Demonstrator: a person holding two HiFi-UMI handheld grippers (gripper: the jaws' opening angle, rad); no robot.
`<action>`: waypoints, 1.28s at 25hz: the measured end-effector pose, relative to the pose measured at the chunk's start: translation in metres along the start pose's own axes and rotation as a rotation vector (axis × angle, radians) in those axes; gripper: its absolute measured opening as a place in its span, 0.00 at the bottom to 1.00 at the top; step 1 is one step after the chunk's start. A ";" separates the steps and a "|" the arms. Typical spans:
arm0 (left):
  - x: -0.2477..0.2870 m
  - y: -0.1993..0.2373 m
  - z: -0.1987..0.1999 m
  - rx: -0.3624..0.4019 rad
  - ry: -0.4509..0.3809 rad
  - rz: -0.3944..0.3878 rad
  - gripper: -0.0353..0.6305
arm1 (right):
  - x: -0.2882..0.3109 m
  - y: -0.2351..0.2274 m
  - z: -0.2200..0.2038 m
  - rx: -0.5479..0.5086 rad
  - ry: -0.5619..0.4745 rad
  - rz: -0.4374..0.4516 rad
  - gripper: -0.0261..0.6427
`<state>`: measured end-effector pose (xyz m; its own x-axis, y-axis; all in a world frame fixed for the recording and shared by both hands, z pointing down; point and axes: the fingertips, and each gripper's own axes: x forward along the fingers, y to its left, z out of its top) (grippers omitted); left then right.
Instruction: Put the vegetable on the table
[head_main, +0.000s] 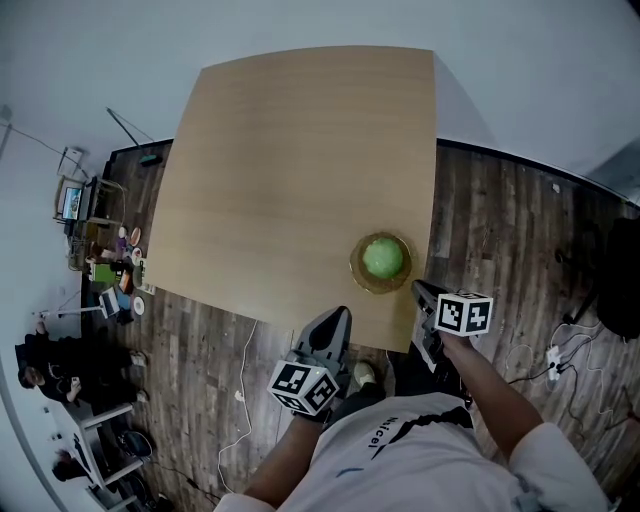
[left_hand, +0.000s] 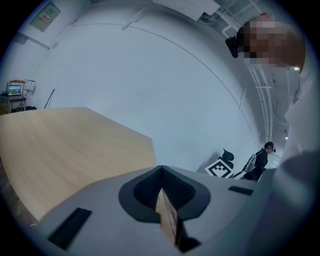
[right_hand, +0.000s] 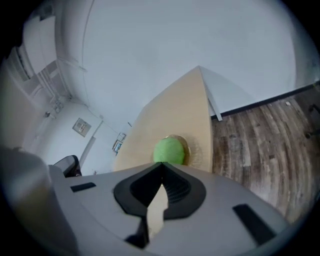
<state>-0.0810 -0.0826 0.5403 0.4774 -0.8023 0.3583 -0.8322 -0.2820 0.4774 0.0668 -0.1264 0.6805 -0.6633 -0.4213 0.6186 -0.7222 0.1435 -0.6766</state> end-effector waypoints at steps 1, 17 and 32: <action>-0.006 0.000 -0.002 -0.001 0.001 0.000 0.07 | -0.004 0.014 0.000 -0.048 -0.014 0.014 0.06; -0.123 -0.058 -0.039 0.037 0.014 -0.181 0.07 | -0.118 0.168 -0.084 -0.316 -0.280 0.027 0.06; -0.150 -0.145 -0.054 0.085 -0.013 -0.260 0.07 | -0.205 0.177 -0.113 -0.373 -0.401 0.030 0.06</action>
<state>-0.0163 0.1066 0.4605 0.6748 -0.7038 0.2223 -0.7033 -0.5219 0.4827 0.0524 0.0868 0.4789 -0.6106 -0.7099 0.3509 -0.7729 0.4378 -0.4593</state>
